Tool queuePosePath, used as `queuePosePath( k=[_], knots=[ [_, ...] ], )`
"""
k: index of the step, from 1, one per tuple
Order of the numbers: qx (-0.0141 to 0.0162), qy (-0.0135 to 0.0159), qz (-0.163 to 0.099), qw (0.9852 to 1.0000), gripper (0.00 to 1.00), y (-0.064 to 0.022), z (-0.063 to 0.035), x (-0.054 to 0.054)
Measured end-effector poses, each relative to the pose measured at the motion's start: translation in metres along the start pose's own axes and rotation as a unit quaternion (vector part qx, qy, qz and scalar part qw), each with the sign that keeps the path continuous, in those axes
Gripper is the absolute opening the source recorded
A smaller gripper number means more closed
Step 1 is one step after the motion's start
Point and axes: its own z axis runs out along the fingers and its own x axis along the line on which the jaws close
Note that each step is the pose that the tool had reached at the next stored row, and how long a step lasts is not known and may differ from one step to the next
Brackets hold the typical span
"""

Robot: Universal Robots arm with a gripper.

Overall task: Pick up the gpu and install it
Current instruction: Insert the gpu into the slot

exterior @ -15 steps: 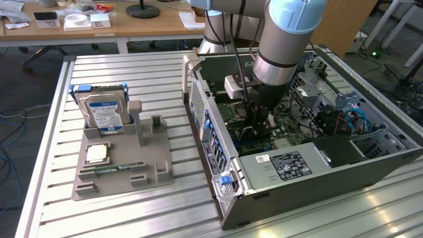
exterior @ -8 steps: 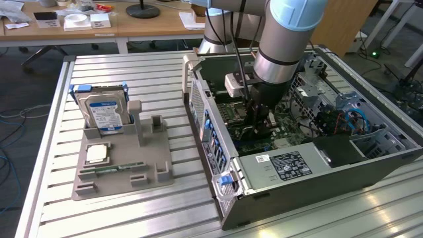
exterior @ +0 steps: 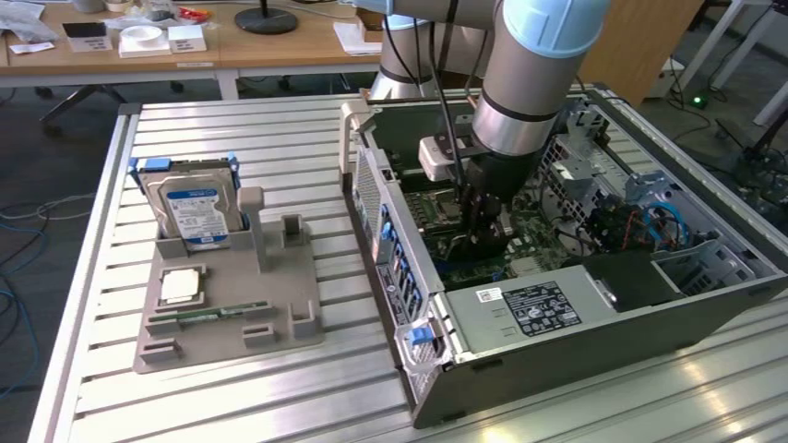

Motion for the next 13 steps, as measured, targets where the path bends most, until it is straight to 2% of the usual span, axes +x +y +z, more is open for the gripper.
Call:
queuePosePath(
  k=[13],
  knots=[
    [-0.0001, -0.0001, 0.0, 1.0, 0.25, 0.0005, 0.0012, 0.0]
  ],
)
